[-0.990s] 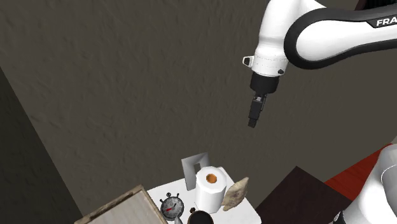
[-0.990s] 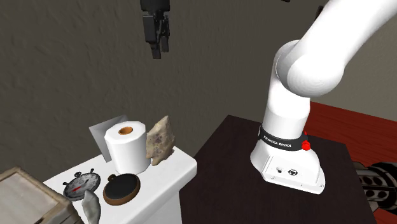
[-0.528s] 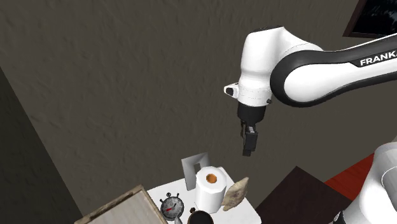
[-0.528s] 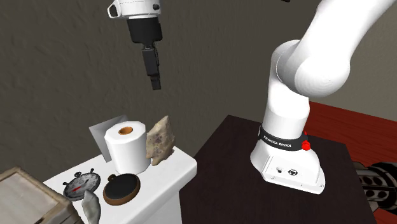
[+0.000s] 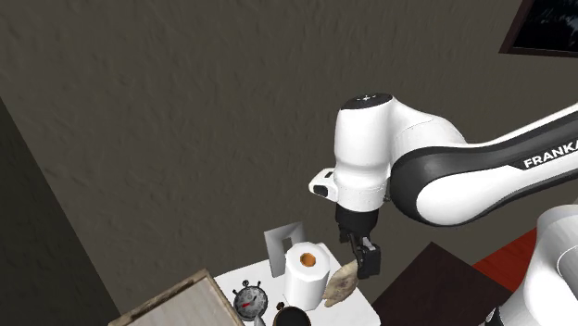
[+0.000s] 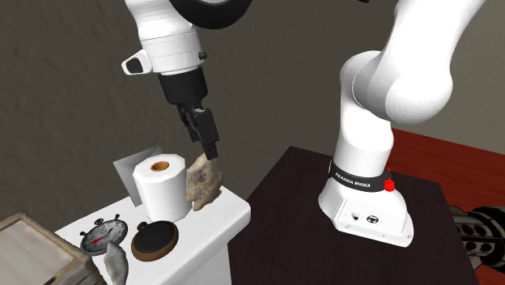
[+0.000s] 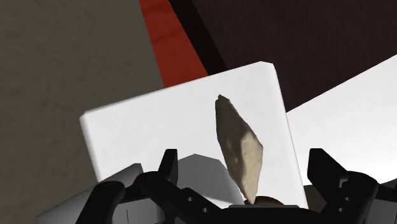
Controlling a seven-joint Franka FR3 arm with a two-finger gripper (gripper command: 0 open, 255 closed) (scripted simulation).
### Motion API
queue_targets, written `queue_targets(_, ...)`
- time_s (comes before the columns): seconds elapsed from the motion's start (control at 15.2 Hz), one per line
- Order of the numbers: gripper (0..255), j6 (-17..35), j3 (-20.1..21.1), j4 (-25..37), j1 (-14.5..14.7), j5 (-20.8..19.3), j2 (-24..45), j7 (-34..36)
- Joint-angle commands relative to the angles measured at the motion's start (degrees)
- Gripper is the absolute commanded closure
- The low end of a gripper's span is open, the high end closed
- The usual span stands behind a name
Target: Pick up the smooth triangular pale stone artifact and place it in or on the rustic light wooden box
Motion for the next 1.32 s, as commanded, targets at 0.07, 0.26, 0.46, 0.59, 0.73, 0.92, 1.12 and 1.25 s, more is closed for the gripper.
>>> queue_targets(0.07, 0, 2.2, 0.4, -1.0, 0.5, 0.1, 1.5, -0.7)
queue_targets(0.26, 0, 5.0, 0.6, -2.5, 0.4, -0.1, 2.9, -0.5)
queue_targets(0.46, 0, 7.4, 0.7, -3.7, 0.3, -0.3, 4.1, -0.4)
queue_targets(0.59, 0, 7.4, 0.7, -3.6, 0.3, -0.3, 4.1, -0.4)
queue_targets(0.73, 0, 7.4, 0.7, -3.6, 0.3, -0.3, 4.1, -0.4)
queue_targets(0.92, 0, 7.4, 0.7, -3.6, 0.3, -0.3, 4.1, -0.4)
queue_targets(1.12, 255, 7.4, 0.7, -3.6, 0.3, -0.3, 4.1, -0.4)
queue_targets(1.25, 255, 7.4, 0.7, -3.6, 0.3, -0.3, 4.1, -0.4)
